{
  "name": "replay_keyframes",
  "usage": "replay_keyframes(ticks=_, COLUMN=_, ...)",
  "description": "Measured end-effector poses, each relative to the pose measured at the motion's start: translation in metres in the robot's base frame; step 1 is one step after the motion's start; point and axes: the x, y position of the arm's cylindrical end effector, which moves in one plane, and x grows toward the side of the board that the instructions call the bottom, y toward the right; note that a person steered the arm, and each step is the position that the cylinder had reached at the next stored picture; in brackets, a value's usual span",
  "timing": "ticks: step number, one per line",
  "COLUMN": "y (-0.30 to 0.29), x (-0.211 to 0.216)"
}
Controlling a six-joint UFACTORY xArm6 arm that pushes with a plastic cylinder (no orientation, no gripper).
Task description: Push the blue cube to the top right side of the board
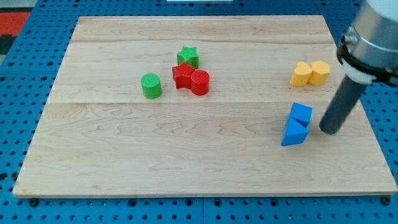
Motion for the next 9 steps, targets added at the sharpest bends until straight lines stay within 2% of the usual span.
replay_keyframes(ticks=1, y=0.0, x=0.047)
replay_keyframes(ticks=2, y=-0.032, x=0.017)
replay_keyframes(ticks=3, y=-0.032, x=-0.054)
replay_keyframes(ticks=4, y=-0.047, x=-0.083)
replay_keyframes(ticks=5, y=-0.037, x=-0.057)
replay_keyframes(ticks=6, y=-0.042, x=-0.06)
replay_keyframes(ticks=7, y=-0.092, x=-0.09)
replay_keyframes(ticks=8, y=-0.079, x=-0.054)
replay_keyframes(ticks=9, y=-0.125, x=-0.059)
